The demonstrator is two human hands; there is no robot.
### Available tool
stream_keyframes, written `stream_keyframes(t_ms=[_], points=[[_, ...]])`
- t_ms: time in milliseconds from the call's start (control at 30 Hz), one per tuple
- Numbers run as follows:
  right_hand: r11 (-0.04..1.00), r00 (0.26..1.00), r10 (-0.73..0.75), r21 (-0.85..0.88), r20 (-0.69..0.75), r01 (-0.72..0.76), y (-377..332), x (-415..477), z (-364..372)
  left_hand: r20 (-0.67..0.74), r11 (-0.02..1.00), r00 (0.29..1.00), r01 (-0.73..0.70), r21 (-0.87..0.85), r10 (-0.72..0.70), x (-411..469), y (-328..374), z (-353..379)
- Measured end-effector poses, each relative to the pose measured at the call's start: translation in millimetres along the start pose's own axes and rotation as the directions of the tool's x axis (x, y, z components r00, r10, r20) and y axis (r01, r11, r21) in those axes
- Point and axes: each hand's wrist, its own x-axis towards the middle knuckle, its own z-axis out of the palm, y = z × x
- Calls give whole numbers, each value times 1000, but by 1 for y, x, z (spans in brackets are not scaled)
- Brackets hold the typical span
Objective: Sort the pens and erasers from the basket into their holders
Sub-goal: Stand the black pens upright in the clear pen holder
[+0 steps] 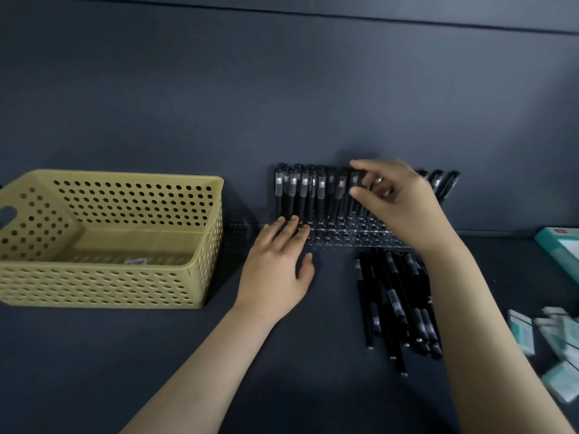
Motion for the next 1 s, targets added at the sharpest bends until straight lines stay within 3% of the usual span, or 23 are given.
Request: stream_keyframes(t_ms=[100,200,233,300,467,600,700,1000], points=[[998,997,50,-28,55,-48,17,-26,-18,-21,997,999,27,-68,-28,-9,18,-2],[988,985,119,-118,127,-105,41,-52,-38,199,917,960,253,-309,-198,-21,53,0],[983,979,141,-135,149,-121,48,-60,-43,296,899,929,313,-305,-223,-24,66,4],[981,969,167,-131,182,-145,59,-73,-52,386,950,899,279,-138,-208,-29,89,14],[967,927,231,35,295,-252,80,-92,-62,327,867,828,495,-48,-455,-17,122,30],[941,916,254,139,311,-309,87,-94,-65,331,821,774,571,1,-539,-5,133,37],[937,905,269,127,330,-325,87,-94,-64,366,787,737,617,-23,-568,-3,127,35],[951,920,247,104,304,-290,92,-91,-57,339,812,763,584,4,-550,-17,115,23]])
